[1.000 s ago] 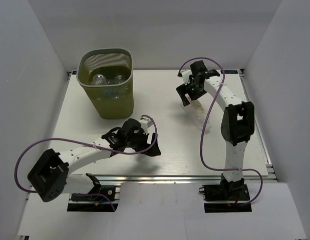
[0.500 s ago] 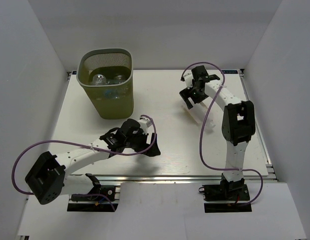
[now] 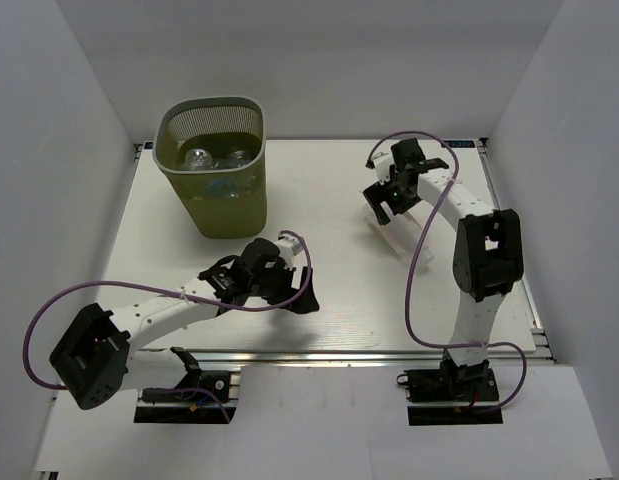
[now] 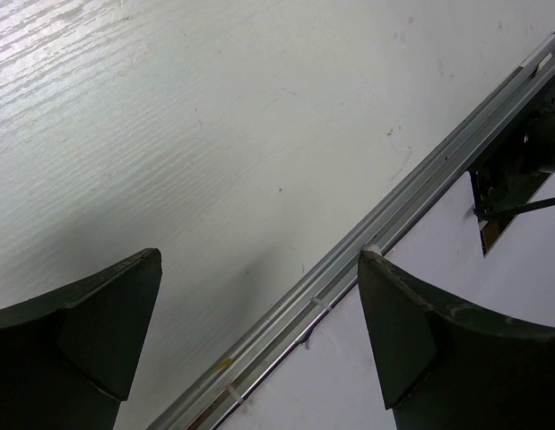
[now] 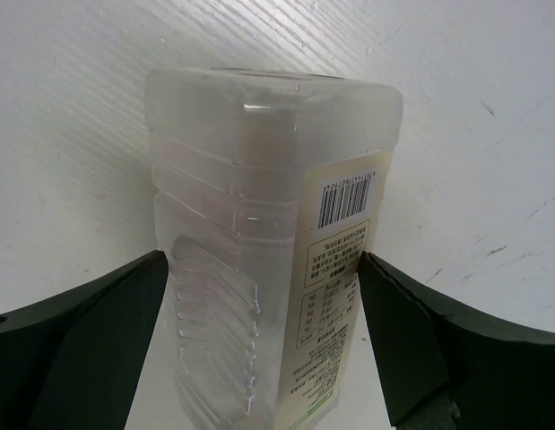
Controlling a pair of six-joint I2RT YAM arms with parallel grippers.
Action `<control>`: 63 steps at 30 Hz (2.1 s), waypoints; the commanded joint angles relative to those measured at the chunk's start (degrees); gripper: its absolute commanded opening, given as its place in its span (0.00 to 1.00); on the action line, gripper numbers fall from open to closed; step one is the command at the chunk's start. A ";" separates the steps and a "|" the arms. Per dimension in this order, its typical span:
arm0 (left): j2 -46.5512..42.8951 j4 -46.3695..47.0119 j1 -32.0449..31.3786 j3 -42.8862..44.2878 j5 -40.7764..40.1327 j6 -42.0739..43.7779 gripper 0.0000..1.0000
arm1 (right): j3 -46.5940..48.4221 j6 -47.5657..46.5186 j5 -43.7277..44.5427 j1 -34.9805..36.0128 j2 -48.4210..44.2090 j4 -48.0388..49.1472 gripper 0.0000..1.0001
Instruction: Put the plastic bottles in the bin
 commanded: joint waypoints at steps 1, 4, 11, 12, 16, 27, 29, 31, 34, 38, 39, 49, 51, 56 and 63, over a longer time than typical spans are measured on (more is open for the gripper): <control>-2.06 0.05 -0.27 0.76 -0.67 -0.31 1.00 | -1.47 0.24 1.88 -0.02 -3.29 -2.04 0.90; -2.06 0.57 -0.27 0.23 -0.67 -0.31 1.00 | -1.90 -0.81 3.89 -0.10 -6.90 -1.94 0.90; -2.06 1.72 -0.27 -0.29 -0.14 -0.31 1.00 | -4.72 -0.20 -0.22 0.07 -15.42 -2.47 0.90; -2.06 2.24 -0.27 -0.29 -0.14 -0.31 1.00 | -5.50 0.06 0.30 -0.28 -15.96 -2.47 0.90; -2.06 2.25 -0.27 -0.82 -0.14 -0.31 1.00 | -8.67 0.33 0.22 -1.60 -18.42 -4.14 0.90; -3.73 4.71 -0.27 -3.72 1.00 -1.37 1.00 | -22.46 -2.58 4.61 -5.37 -30.20 -4.50 0.87; -3.20 5.32 -0.27 -3.72 1.00 -1.37 1.00 | -24.74 -1.87 6.10 -6.25 -32.47 -3.54 0.87; -3.20 5.85 -0.27 -3.72 1.53 -1.37 1.00 | -28.25 -1.60 6.72 -6.96 -33.79 -2.30 0.87; -2.67 5.85 -0.27 -3.72 1.53 -1.37 1.00 | -32.03 -1.52 7.60 -8.54 -34.77 0.51 0.87; -2.67 5.85 -0.27 -4.33 1.53 -1.37 1.00 | -35.30 -1.69 8.39 -10.82 -34.69 4.20 0.87; -3.19 5.85 -0.27 -4.34 1.53 -1.37 1.00 | -36.26 -1.60 8.31 -11.00 -34.51 5.95 0.87; -3.81 5.32 -0.27 -4.34 1.53 -1.89 1.00 | -37.24 0.59 7.43 -13.99 -26.08 18.44 0.87; -3.81 4.71 -0.27 -4.34 1.53 -1.89 1.00 | -36.45 0.68 5.93 -14.17 -24.15 18.79 0.87; -4.86 4.18 -0.27 -4.34 1.00 -2.42 1.00 | -35.57 0.07 3.83 -14.87 -20.80 20.54 0.77; -4.87 4.18 -0.27 -4.86 0.47 -2.95 1.00 | -37.50 -4.23 -0.48 -17.06 -22.90 22.49 0.39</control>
